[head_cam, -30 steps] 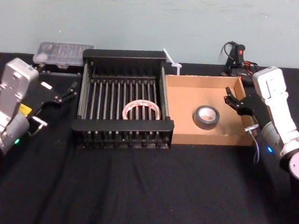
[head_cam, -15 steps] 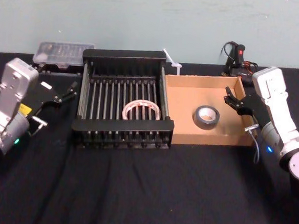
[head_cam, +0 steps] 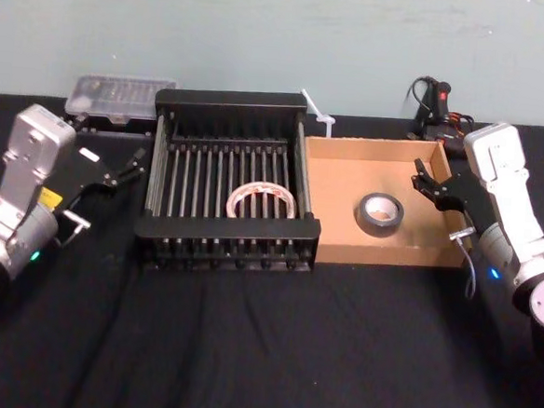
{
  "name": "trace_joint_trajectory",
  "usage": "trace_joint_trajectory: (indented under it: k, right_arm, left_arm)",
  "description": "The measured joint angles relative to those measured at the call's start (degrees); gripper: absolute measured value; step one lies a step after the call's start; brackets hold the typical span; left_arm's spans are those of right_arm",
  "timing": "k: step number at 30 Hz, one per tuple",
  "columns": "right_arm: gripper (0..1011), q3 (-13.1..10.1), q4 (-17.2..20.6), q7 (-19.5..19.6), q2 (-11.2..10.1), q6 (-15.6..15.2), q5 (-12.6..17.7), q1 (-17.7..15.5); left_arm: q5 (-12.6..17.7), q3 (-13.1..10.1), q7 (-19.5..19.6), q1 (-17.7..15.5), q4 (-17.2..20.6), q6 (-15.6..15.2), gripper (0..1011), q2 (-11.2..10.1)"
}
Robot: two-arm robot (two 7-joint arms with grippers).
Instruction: Pick up the white tape and place it into the black box , Pick up the silver tape and place it into the brown box.
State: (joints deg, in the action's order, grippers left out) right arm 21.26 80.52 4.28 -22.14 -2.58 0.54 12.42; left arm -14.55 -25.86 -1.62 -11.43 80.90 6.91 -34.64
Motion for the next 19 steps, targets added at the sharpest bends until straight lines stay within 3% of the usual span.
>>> trace_joint_trajectory:
  k: [19]
  right_arm:
    - [1002, 0.0, 0.0, 0.0, 0.0, 0.0, 0.0, 0.0]
  left_arm:
    - [0.0, 0.0, 0.0, 0.0, 0.0, 0.0, 1001, 0.0]
